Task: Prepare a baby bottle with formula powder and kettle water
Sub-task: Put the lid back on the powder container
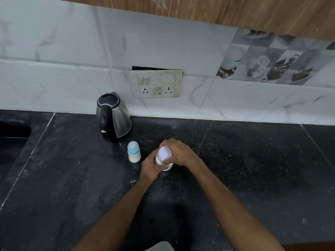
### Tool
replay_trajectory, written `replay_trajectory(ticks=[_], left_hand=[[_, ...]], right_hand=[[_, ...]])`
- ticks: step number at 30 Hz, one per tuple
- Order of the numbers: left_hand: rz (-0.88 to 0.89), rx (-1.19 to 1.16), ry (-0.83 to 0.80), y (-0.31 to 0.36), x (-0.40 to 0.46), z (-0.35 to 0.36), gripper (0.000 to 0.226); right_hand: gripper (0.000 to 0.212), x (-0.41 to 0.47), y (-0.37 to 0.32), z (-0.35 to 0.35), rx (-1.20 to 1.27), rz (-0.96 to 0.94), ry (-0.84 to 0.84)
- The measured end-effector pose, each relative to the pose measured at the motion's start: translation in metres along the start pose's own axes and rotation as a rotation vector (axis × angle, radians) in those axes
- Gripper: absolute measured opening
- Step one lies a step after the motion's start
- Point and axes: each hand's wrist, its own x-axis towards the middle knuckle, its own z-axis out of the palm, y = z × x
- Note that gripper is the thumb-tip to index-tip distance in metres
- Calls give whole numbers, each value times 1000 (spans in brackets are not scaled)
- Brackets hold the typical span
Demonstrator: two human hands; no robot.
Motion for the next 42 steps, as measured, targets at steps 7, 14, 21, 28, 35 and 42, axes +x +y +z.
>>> replay_trajectory(ticks=[7, 14, 21, 28, 35, 42], left_hand=[[2, -23, -15, -9, 3, 0, 80], [1, -37, -23, -10, 3, 0, 69], [-15, -62, -17, -12, 5, 0, 84], [-1, -69, -14, -12, 4, 2, 91], [-4, -55, -21, -13, 5, 1, 96], [2, -42, -19, -9, 4, -1, 92]], right_hand=[[78, 6, 0, 0, -5, 0, -52], [77, 13, -4, -2, -87, -11, -57], [77, 10, -4, -2, -42, 32, -23], [69, 9, -11, 5, -229, 146, 75], [57, 2, -10, -7, -432, 277, 165], [49, 9, -8, 1, -124, -10, 22]])
